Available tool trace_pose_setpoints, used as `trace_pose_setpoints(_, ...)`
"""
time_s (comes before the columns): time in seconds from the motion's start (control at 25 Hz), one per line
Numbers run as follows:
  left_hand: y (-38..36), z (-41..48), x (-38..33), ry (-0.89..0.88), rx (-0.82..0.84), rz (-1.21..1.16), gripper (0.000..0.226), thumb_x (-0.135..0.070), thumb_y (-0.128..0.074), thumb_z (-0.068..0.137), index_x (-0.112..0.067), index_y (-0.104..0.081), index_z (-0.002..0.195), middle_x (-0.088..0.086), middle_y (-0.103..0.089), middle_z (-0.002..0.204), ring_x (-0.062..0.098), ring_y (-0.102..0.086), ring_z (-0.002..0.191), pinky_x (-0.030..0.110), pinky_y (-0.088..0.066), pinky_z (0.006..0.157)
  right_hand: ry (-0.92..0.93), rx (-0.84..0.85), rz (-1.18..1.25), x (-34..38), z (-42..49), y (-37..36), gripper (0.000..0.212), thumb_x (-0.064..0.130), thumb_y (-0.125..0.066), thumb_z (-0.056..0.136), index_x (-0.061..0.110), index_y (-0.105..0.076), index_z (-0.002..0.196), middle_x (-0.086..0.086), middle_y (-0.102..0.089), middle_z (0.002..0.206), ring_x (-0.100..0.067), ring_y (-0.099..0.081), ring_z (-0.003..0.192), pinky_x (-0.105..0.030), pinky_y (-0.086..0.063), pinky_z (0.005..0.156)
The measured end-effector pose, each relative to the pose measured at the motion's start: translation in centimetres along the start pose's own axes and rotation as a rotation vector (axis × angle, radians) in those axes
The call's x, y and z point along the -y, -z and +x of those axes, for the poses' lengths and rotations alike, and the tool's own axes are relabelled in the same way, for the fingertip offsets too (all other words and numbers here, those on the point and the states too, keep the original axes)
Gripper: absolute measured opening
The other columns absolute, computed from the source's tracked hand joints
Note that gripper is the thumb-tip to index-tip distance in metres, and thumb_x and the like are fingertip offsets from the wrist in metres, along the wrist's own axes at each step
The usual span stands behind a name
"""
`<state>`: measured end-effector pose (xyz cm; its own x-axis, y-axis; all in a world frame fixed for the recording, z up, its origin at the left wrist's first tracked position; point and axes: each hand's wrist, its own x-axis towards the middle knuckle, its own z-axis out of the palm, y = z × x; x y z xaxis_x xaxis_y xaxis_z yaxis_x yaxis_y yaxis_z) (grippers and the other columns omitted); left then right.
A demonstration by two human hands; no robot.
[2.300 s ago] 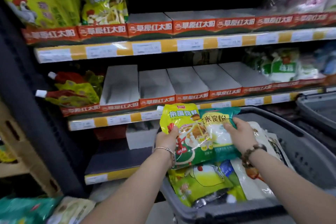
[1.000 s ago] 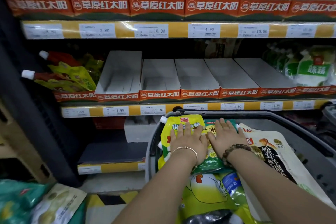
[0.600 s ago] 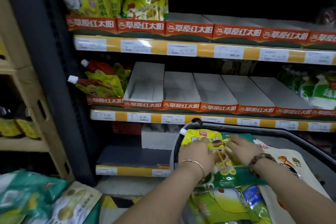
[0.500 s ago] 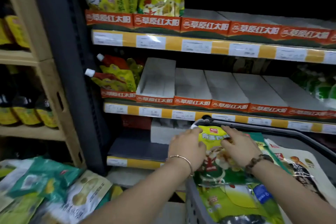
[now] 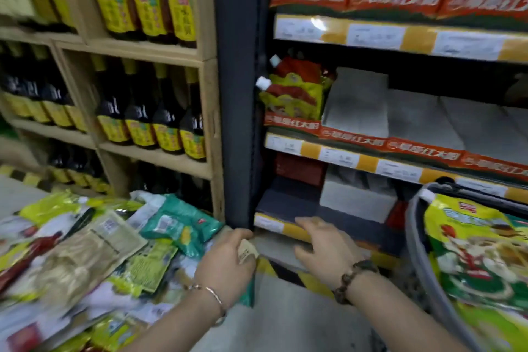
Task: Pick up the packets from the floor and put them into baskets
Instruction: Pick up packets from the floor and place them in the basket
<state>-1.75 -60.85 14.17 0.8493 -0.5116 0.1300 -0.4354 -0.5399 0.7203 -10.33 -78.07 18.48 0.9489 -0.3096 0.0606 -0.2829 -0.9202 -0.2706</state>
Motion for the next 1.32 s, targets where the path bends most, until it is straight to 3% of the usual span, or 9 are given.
trace_pose_setpoints(0.36,-0.1,-1.8,15.9,0.170,0.011,0.253,0.040,-0.033,-0.055,0.086,-0.030,-0.048,0.126,-0.008,-0.046,0.133,0.013,-0.050,0.117,0.023,-0.037,0.091,-0.048,0.307,0.020,3.8,5.3,-16.8,0.045,0.042,-0.049,0.085,0.029,-0.046,0.128,0.004,-0.051,0.132,-0.017,-0.051,0.117,-0.028,-0.043,0.093)
trace_pose_setpoints(0.48,-1.2,-0.7,20.6,0.275,0.001,0.195,0.042,-0.032,-0.055,0.086,-0.033,-0.047,0.127,-0.012,-0.041,0.137,0.010,-0.049,0.118,0.021,-0.038,0.089,-0.098,0.337,0.065,4.5,8.5,-21.3,0.048,0.039,-0.050,0.086,0.029,-0.044,0.132,0.003,-0.052,0.132,-0.018,-0.051,0.116,-0.027,-0.044,0.090)
trace_pose_setpoints(0.64,-4.0,0.2,24.2,0.402,-0.026,0.041,0.036,-0.024,-0.057,0.088,-0.028,-0.052,0.123,-0.008,-0.048,0.129,0.014,-0.054,0.110,0.024,-0.042,0.083,-0.151,0.357,0.045,5.0,13.0,-26.7,0.050,0.034,-0.053,0.086,0.021,-0.042,0.133,-0.004,-0.048,0.131,-0.023,-0.049,0.115,-0.030,-0.044,0.092)
trace_pose_setpoints(0.84,-7.2,-0.4,25.8,0.388,-0.027,-0.104,0.031,-0.016,-0.061,0.084,-0.026,-0.059,0.113,-0.017,-0.049,0.105,0.005,-0.051,0.095,0.014,-0.032,0.075,-0.478,0.332,0.169,2.9,18.7,-30.5,0.077,0.043,-0.072,0.071,0.015,-0.037,0.133,-0.012,-0.040,0.134,-0.031,-0.043,0.121,-0.039,-0.042,0.097)
trace_pose_setpoints(1.0,-9.1,0.3,25.3,0.420,-0.037,-0.215,0.028,-0.009,-0.063,0.083,-0.027,-0.060,0.104,-0.014,-0.055,0.105,0.008,-0.054,0.097,0.016,-0.036,0.079,-0.644,0.309,0.351,0.9,20.3,-31.9,0.098,0.050,-0.084,0.053,0.018,-0.039,0.134,-0.010,-0.047,0.131,-0.028,-0.048,0.120,-0.041,-0.043,0.099)
trace_pose_setpoints(1.04,-9.5,0.4,25.0,0.417,-0.043,-0.244,0.029,-0.006,-0.063,0.082,-0.030,-0.059,0.099,-0.013,-0.056,0.104,0.008,-0.055,0.097,0.016,-0.037,0.080,-0.681,0.299,0.389,0.4,20.2,-32.2,0.094,0.051,-0.084,0.052,0.017,-0.045,0.130,-0.009,-0.054,0.125,-0.026,-0.053,0.114,-0.038,-0.046,0.094)
trace_pose_setpoints(1.12,-10.1,0.3,24.7,0.420,-0.061,-0.278,0.035,-0.004,-0.065,0.081,-0.036,-0.055,0.091,-0.011,-0.059,0.102,0.007,-0.058,0.094,0.016,-0.040,0.079,-0.726,0.296,0.503,-0.3,19.5,-32.2,0.066,0.051,-0.082,0.056,0.015,-0.063,0.108,-0.002,-0.068,0.096,-0.018,-0.065,0.087,-0.026,-0.052,0.071)
trace_pose_setpoints(1.2,-10.5,-0.1,24.9,0.457,-0.084,-0.303,0.039,-0.004,-0.067,0.079,-0.041,-0.054,0.082,-0.013,-0.063,0.092,0.000,-0.059,0.084,0.008,-0.040,0.070,-0.729,0.301,0.629,-0.7,18.3,-32.1,0.036,0.046,-0.081,0.061,0.019,-0.066,0.080,0.007,-0.066,0.070,-0.008,-0.063,0.063,-0.017,-0.044,0.048)
trace_pose_setpoints(1.32,-11.4,-0.9,24.7,0.620,-0.168,-0.431,0.033,-0.004,-0.068,0.078,-0.031,-0.059,0.062,-0.005,-0.064,0.062,0.002,-0.057,0.057,0.010,-0.039,0.052,-0.706,0.231,0.770,-0.9,16.6,-31.1,0.026,0.033,-0.082,0.067,0.022,-0.059,0.072,0.007,-0.065,0.067,-0.007,-0.062,0.059,-0.018,-0.042,0.044)
